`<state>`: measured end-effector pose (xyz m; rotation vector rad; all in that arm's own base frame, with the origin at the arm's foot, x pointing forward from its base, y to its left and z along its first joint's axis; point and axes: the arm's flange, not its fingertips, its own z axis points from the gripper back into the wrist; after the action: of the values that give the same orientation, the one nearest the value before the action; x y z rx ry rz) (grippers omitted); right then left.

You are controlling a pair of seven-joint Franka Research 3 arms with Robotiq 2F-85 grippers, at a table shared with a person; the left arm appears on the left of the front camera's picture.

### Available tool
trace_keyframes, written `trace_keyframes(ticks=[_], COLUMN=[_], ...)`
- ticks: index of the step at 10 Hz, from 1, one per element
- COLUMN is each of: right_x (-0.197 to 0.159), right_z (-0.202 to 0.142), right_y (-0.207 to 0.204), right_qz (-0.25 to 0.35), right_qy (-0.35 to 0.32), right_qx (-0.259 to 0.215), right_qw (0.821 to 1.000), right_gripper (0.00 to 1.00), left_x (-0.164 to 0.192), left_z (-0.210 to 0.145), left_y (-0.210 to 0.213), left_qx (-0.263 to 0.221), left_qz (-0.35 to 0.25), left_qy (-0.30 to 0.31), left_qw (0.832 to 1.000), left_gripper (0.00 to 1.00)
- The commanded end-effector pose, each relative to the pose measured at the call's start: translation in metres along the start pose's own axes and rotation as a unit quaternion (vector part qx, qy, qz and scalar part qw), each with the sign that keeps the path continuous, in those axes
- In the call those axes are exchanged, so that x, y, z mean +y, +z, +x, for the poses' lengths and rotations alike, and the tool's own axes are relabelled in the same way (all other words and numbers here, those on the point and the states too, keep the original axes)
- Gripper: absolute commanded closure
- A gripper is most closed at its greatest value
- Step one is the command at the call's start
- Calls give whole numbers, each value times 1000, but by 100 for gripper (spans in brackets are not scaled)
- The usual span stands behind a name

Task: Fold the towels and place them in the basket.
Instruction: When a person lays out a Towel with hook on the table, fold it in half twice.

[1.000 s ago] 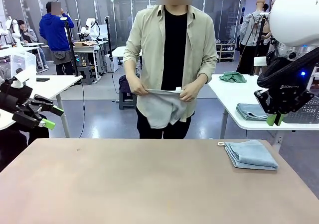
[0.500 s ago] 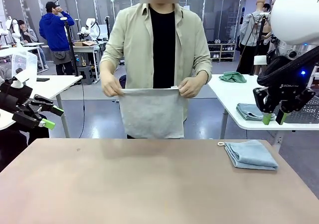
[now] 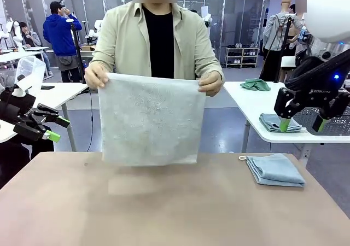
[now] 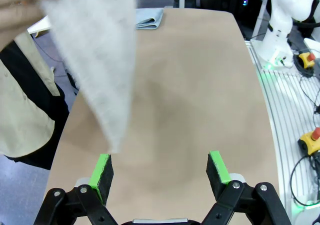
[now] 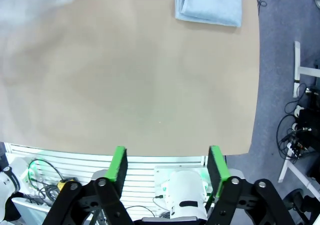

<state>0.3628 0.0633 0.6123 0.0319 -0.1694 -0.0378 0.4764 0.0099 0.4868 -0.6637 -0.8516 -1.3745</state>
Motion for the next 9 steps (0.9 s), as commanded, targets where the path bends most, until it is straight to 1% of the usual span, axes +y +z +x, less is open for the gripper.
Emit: trace_keyframes(ticks=[1,2,9], right_x=[-5,0,0], right_z=[-2,0,0], right_y=[-6,0,0], right_qz=[0,0,0], right_qy=[-18,0,0], right_qx=[-6,0,0], right_qw=[1000,1000,1000], right_gripper=[3,3,3], left_x=[0,0,0], left_z=[0,0,0], left_y=[1,1,1], left_qx=[-2,-2,-2], left_qz=[0,0,0], left_qy=[-6,-6,-6], left_qw=[1000,1000,1000], left_gripper=[5,5,5])
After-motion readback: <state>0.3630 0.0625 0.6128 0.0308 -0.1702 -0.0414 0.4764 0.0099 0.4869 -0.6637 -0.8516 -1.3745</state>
